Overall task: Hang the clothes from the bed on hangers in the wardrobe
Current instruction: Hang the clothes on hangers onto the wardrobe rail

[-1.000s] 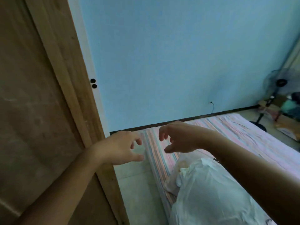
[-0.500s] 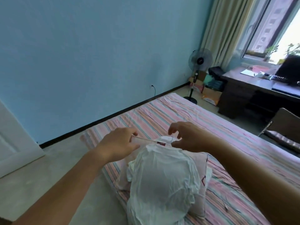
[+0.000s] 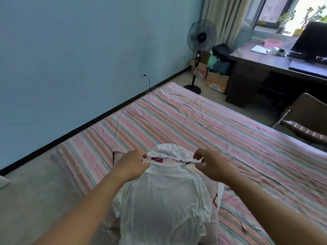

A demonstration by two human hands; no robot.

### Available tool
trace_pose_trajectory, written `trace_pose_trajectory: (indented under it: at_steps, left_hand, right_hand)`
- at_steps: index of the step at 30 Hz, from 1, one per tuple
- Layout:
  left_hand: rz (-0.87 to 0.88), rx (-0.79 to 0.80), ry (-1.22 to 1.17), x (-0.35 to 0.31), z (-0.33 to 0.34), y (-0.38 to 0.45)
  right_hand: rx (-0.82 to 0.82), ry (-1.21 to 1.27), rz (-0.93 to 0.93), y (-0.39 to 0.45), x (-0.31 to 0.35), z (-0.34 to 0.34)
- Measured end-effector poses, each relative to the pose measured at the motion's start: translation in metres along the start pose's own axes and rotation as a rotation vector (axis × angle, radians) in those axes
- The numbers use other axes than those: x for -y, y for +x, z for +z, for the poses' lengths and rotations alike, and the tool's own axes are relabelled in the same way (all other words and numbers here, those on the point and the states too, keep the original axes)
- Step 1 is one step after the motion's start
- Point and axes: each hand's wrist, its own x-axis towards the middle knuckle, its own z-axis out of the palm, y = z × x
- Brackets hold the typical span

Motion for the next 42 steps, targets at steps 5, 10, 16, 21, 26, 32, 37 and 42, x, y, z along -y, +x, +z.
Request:
trace_pose_trajectory:
  at_steps: [5,10,16,21,26,32,37,42]
  left_hand:
    - [-0.102,-0.003,0.0,0.035,0.059,0.09]
    - [-0.064,0.106,0.124,0.071,0.13,0.157]
    - [-0.071,0.188,0.266,0.104,0.18,0.222]
    - [-0.159,0.094,0.236,0.138,0.222,0.254]
    - [-0.166,0.053,0.107,0.129,0.206,0.247]
    - [-0.228,-0.02,-0.075,0.129,0.191,0.222]
    - [-0.186,-0.066,-0.07,0.122,0.166,0.178]
    - [-0.155,-0.16,-0.189,0.125,0.13,0.117]
  right_hand:
    - [0.017,0.038,0.114,0.068,-0.062,0.077]
    - [-0.015,0.086,0.209,0.117,-0.096,0.152]
    - [-0.021,0.015,0.273,0.148,-0.126,0.219]
    - [-0.028,0.174,0.328,0.172,-0.135,0.242]
    - [-0.082,0.237,0.431,0.183,-0.137,0.252]
    - [-0.098,0.316,0.452,0.165,-0.124,0.247]
    - [-0.222,0.445,0.388,0.125,-0.097,0.221]
    - [-0.264,0.526,0.28,0.078,-0.054,0.176]
